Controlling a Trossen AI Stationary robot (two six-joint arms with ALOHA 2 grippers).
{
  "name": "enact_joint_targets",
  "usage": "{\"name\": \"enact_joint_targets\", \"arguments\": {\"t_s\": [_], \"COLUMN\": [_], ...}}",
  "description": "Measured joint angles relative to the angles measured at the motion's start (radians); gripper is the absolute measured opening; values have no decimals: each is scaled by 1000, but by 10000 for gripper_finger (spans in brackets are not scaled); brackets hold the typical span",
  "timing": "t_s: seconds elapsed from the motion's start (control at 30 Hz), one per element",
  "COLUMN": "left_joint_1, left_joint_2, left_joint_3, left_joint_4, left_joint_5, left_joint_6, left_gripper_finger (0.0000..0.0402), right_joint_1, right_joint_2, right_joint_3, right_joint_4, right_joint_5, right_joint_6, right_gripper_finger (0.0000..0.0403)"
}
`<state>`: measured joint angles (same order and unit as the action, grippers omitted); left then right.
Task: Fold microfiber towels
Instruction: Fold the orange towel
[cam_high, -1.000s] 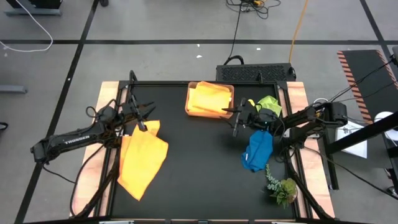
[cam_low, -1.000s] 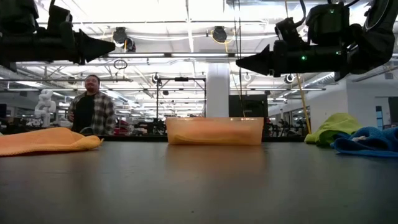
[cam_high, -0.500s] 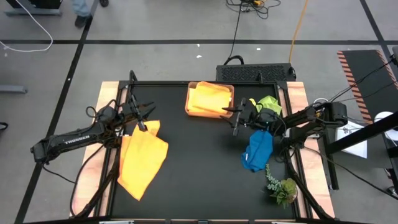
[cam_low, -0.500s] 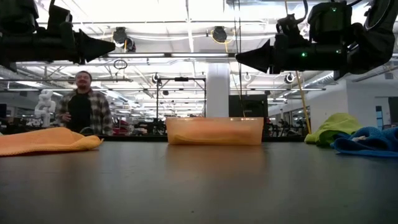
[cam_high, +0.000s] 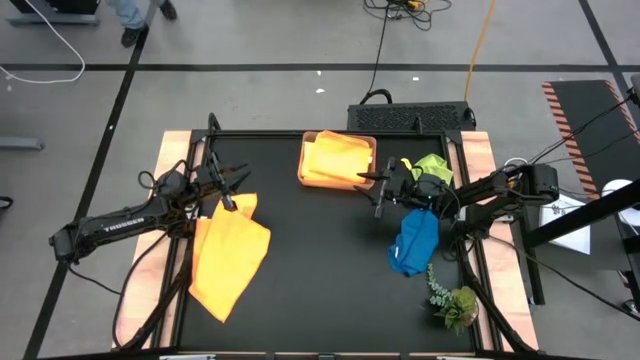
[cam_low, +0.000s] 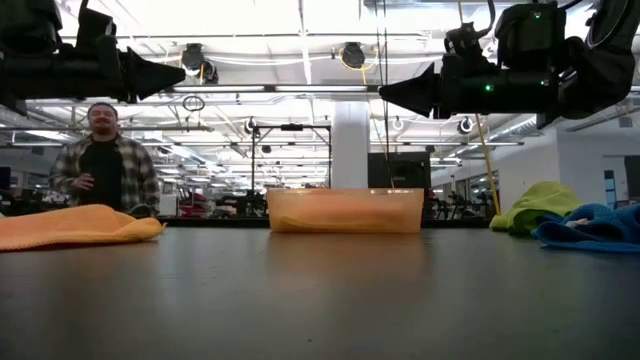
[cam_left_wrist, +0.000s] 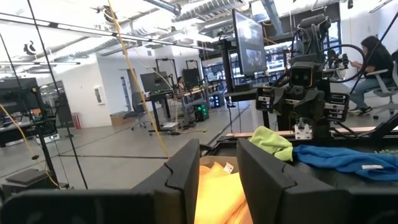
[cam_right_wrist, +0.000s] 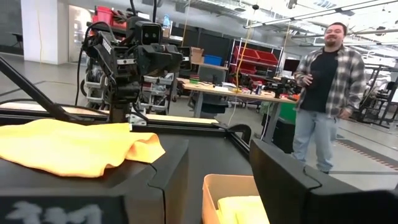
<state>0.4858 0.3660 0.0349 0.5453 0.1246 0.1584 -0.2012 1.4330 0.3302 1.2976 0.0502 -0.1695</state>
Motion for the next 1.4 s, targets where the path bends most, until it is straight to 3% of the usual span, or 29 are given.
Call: {"name": "enact_joint_targets", "arguments": {"t_s": [0.57, 1.13, 1.27, 1.4], "left_joint_1": [0, 0, -18, -65], "left_joint_2": [0, 0, 9, 74], "left_joint_3": [0, 5, 93, 221], "left_joint_4": [0, 16, -133, -395], "left_joint_5": [0, 13, 87, 28], "left_joint_6": [-10, -235, -215, -179], "left_gripper_finger": [111, 111, 111, 111], "right_joint_1": [0, 0, 0, 0], "right_joint_2": [0, 0, 0, 0], "right_joint_3": [0, 0, 0, 0], "right_joint_4": [-19, -32, -32, -29], "right_joint_5": [0, 0, 0, 0], "right_joint_6": [-1, 19, 23, 23], "right_gripper_finger": [160, 160, 160, 160]}}
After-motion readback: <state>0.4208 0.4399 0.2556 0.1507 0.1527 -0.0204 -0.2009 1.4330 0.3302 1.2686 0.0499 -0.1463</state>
